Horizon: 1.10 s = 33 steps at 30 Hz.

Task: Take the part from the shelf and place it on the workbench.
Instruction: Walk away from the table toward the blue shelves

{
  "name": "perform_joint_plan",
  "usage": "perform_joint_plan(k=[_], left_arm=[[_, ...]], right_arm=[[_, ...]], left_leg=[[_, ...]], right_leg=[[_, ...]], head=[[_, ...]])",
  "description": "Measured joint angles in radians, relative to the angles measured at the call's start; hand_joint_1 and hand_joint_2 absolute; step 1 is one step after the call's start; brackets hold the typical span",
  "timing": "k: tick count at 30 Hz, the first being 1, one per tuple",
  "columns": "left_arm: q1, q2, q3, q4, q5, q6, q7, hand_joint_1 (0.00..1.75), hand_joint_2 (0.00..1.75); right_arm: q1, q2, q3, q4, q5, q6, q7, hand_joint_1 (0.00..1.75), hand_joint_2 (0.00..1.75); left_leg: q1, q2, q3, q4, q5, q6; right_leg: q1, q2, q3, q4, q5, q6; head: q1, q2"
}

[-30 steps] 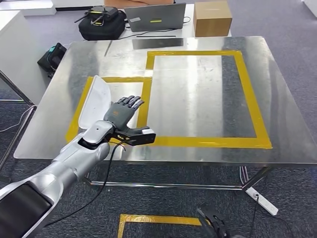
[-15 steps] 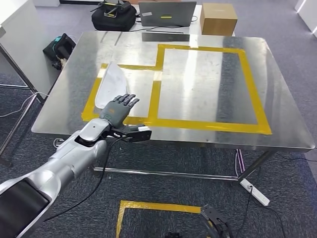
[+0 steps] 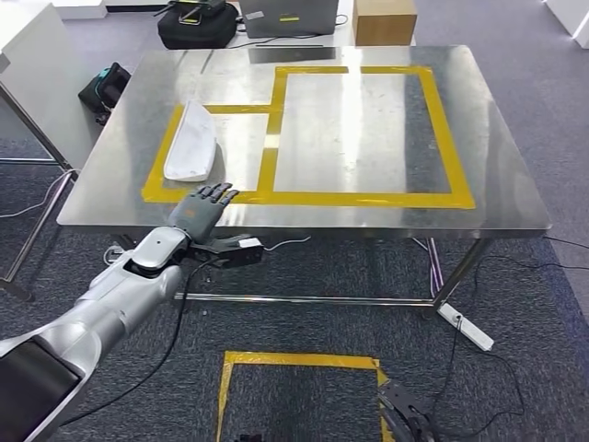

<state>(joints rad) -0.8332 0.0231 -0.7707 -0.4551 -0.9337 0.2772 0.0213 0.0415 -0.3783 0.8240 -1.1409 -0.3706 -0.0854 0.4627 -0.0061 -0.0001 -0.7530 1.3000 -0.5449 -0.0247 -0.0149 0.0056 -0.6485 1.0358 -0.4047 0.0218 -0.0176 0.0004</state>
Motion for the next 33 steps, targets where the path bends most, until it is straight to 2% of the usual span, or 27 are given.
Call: perform_joint_plan(k=[1,2,4,5,7,9,10,11,13,14,15,16,17,18,19,21,22,23,25,26,27,28,29,30,31,32,33], left_arm=[[0.001,-0.001,0.0,0.001,0.0,0.0,0.001,0.0,0.0],[0.001,-0.001,-0.001,0.001,-0.001,0.0,0.001,0.0,0.0],[-0.001,-0.002,-0.001,0.001,-0.001,0.0,0.001,0.0,0.0],[-0.002,-0.002,-0.001,0.001,-0.001,0.0,0.001,0.0,0.0],[-0.002,-0.002,-0.001,0.001,-0.001,0.0,0.001,0.0,0.0],[-0.004,-0.002,-0.001,0.001,-0.001,0.0,0.001,0.0,0.0],[-0.004,-0.003,-0.001,0.001,-0.001,0.0,0.001,0.0,0.0],[-0.003,-0.004,-0.002,0.002,-0.001,0.0,0.002,0.0,0.0],[0.001,-0.004,-0.002,0.003,-0.002,-0.001,0.003,0.0,0.0],[0.002,-0.004,-0.002,0.004,-0.002,-0.001,0.003,0.0,0.0],[0.004,-0.004,-0.002,0.004,-0.002,-0.002,0.003,0.0,0.0],[0.006,-0.004,-0.002,0.004,-0.002,-0.002,0.003,0.0,0.0],[0.009,-0.004,-0.002,0.005,-0.002,-0.002,0.003,0.0,0.0],[0.01,-0.004,-0.002,0.005,-0.002,-0.002,0.003,0.0,0.0],[0.01,-0.004,-0.002,0.005,-0.002,-0.003,0.003,0.0,0.0],[0.006,-0.002,-0.002,0.005,-0.002,-0.002,0.004,0.0,0.0],[0.005,-0.002,-0.002,0.005,-0.002,-0.002,0.004,0.0,0.0],[0.004,-0.001,-0.002,0.005,-0.002,-0.002,0.004,0.0,0.0],[0.004,0.002,-0.002,0.005,-0.001,-0.002,0.005,0.0,0.0],[0.004,0.004,-0.002,0.005,0.0,-0.002,0.005,0.0,0.0],[0.004,0.008,-0.002,0.006,0.001,0.0,0.004,0.0,0.0],[0.005,0.011,-0.002,0.006,0.001,0.001,0.002,0.0,0.0],[0.007,0.014,-0.002,0.006,0.002,0.003,0.0,0.0,0.0],[0.009,0.016,-0.002,0.007,0.002,0.005,-0.002,0.0,0.0],[0.011,0.018,-0.002,0.008,0.002,0.005,-0.003,0.0,0.0],[0.012,0.02,-0.002,0.009,0.002,0.005,-0.004,0.0,0.0],[0.012,0.02,-0.003,0.009,0.002,0.005,-0.004,0.0,0.0]], right_arm=[[-0.001,0.0,0.002,-0.001,0.0,0.0,0.001,0.0,0.0],[-0.001,0.0,0.005,-0.003,0.0,0.0,0.001,0.0,0.0],[-0.003,0.0,0.008,-0.007,0.0,0.0,0.001,0.0,0.0],[-0.003,0.0,0.009,-0.008,0.0,0.0,0.001,0.0,0.0],[-0.003,0.0,0.01,-0.009,0.0,0.0,0.002,0.0,0.0],[-0.003,0.0,0.01,-0.01,0.0,0.0,0.002,0.0,0.0],[-0.003,0.0,0.012,-0.011,0.0,0.0,0.002,0.0,0.0],[-0.003,0.0,0.014,-0.011,0.0,0.0,0.002,0.0,0.0],[-0.002,-0.001,0.02,-0.012,0.0,0.0,0.002,0.0,0.0],[-0.002,-0.001,0.023,-0.012,0.0,0.0,0.003,0.0,0.0],[-0.002,-0.001,0.024,-0.012,0.0,0.0,0.003,0.0,0.0],[-0.003,-0.001,0.025,-0.012,0.0,0.0,0.003,0.0,0.0],[-0.003,-0.001,0.025,-0.012,0.0,0.0,0.003,0.0,0.0],[-0.003,-0.001,0.025,-0.012,0.0,0.0,0.003,0.0,0.0],[-0.004,-0.002,0.025,-0.012,0.0,0.0,0.003,0.0,0.0],[-0.007,-0.002,0.025,-0.013,0.0,0.0,0.002,0.0,0.0],[-0.008,-0.002,0.025,-0.013,0.0,0.0,0.002,0.0,0.0],[-0.008,-0.002,0.025,-0.014,0.0,0.0,0.002,0.0,0.0],[-0.007,-0.003,0.025,-0.014,-0.001,-0.003,0.001,0.0,0.0],[-0.005,-0.004,0.025,-0.014,-0.001,-0.006,-0.001,0.0,0.0],[-0.004,-0.007,0.025,-0.014,-0.002,-0.009,-0.005,0.0,0.0],[-0.001,-0.01,0.026,-0.014,-0.004,-0.012,-0.011,0.0,0.0],[0.002,-0.014,0.026,-0.014,-0.005,-0.013,-0.016,0.0,0.0],[0.006,-0.018,0.026,-0.014,-0.007,-0.014,-0.019,0.0,0.0],[0.008,-0.02,0.026,-0.014,-0.008,-0.014,-0.021,0.0,0.0],[0.01,-0.022,0.027,-0.014,-0.009,-0.014,-0.022,0.0,0.0],[0.01,-0.022,0.027,-0.014,-0.01,-0.015,-0.022,0.0,0.0]], left_leg=[[0.001,0.0,0.017,0.003,0.018,0.0],[0.002,0.0,0.05,-0.026,0.043,0.002],[0.002,-0.001,0.133,-0.119,0.07,0.007],[0.002,-0.002,0.161,-0.153,0.07,0.009],[0.002,-0.002,0.181,-0.176,0.065,0.01],[0.001,-0.002,0.218,-0.221,0.057,0.013],[-0.001,-0.002,0.235,-0.26,0.056,0.019],[-0.001,-0.001,0.245,-0.298,0.062,0.03],[-0.001,0.001,0.232,-0.337,0.084,0.052],[-0.001,0.002,0.221,-0.337,0.096,0.059],[-0.003,0.002,0.212,-0.336,0.103,0.061],[-0.005,0.003,0.203,-0.334,0.11,0.062],[-0.007,0.003,0.194,-0.332,0.116,0.062],[-0.009,0.003,0.185,-0.331,0.123,0.061],[-0.01,0.003,0.177,-0.328,0.129,0.059],[-0.013,0.003,0.163,-0.323,0.141,0.052],[-0.014,0.003,0.158,-0.321,0.147,0.047],[-0.014,0.003,0.153,-0.321,0.154,0.042],[-0.013,0.002,0.143,-0.318,0.158,0.03],[-0.013,0.0,0.135,-0.304,0.139,0.023],[-0.011,-0.001,0.122,-0.272,0.105,0.016],[-0.008,-0.001,0.104,-0.22,0.057,0.008],[-0.004,-0.001,0.085,-0.155,0.008,0.002],[0.0,-0.001,0.07,-0.093,-0.026,-0.003],[0.003,-0.001,0.064,-0.049,-0.04,-0.006],[0.006,-0.001,0.072,-0.035,-0.028,-0.008],[0.008,-0.001,0.093,-0.049,-0.003,-0.01]], right_leg=[[-0.001,0.0,-0.016,0.0,0.013,0.002],[-0.001,0.0,-0.03,-0.002,0.026,0.004],[-0.003,0.0,-0.049,-0.005,0.047,0.01],[-0.004,0.0,-0.052,-0.007,0.053,0.012],[-0.004,0.0,-0.053,-0.008,0.056,0.013],[-0.002,0.0,-0.055,-0.011,0.06,0.017],[-0.002,0.0,-0.059,-0.023,0.078,0.026],[-0.002,0.0,-0.069,-0.016,0.07,0.035],[-0.004,0.0,-0.105,0.063,0.015,0.052],[-0.004,-0.001,-0.127,0.141,-0.039,0.055],[-0.004,-0.001,-0.14,0.208,-0.067,0.056],[-0.004,-0.001,-0.14,0.247,-0.076,0.055],[-0.003,-0.001,-0.122,0.251,-0.066,0.054],[-0.003,-0.001,-0.085,0.215,-0.046,0.051],[-0.001,-0.001,-0.034,0.151,-0.032,0.047],[0.003,-0.001,0.061,0.021,-0.031,0.039],[0.005,0.0,0.085,-0.017,-0.039,0.035],[0.007,0.0,0.093,-0.031,-0.042,0.032],[0.006,0.0,0.08,-0.036,-0.028,0.02],[0.004,-0.001,0.072,-0.038,-0.018,0.013],[0.001,-0.002,0.063,-0.041,-0.008,0.007],[0.0,-0.003,0.051,-0.042,0.003,0.003],[-0.001,-0.003,0.038,-0.042,0.014,0.001],[-0.001,-0.003,0.023,-0.041,0.025,0.0],[-0.001,-0.003,0.008,-0.041,0.038,0.0],[-0.002,-0.003,-0.009,-0.041,0.05,0.001],[-0.003,-0.003,-0.024,-0.041,0.063,0.004]], head=[[0.0,0.0],[0.0,0.0],[0.0,0.0],[0.0,0.0],[0.0,0.0],[0.0,0.0],[0.0,0.0],[0.002,0.0],[0.006,0.0],[0.008,0.0],[0.008,0.0],[0.008,0.0],[0.008,0.0],[0.008,0.0],[0.008,0.0],[0.007,0.0],[0.007,0.0],[0.007,0.0],[0.006,0.0],[0.004,0.0],[0.003,0.0],[0.001,0.0],[-0.001,0.0],[-0.001,0.0],[-0.001,0.0],[-0.001,0.0],[-0.001,0.0]])
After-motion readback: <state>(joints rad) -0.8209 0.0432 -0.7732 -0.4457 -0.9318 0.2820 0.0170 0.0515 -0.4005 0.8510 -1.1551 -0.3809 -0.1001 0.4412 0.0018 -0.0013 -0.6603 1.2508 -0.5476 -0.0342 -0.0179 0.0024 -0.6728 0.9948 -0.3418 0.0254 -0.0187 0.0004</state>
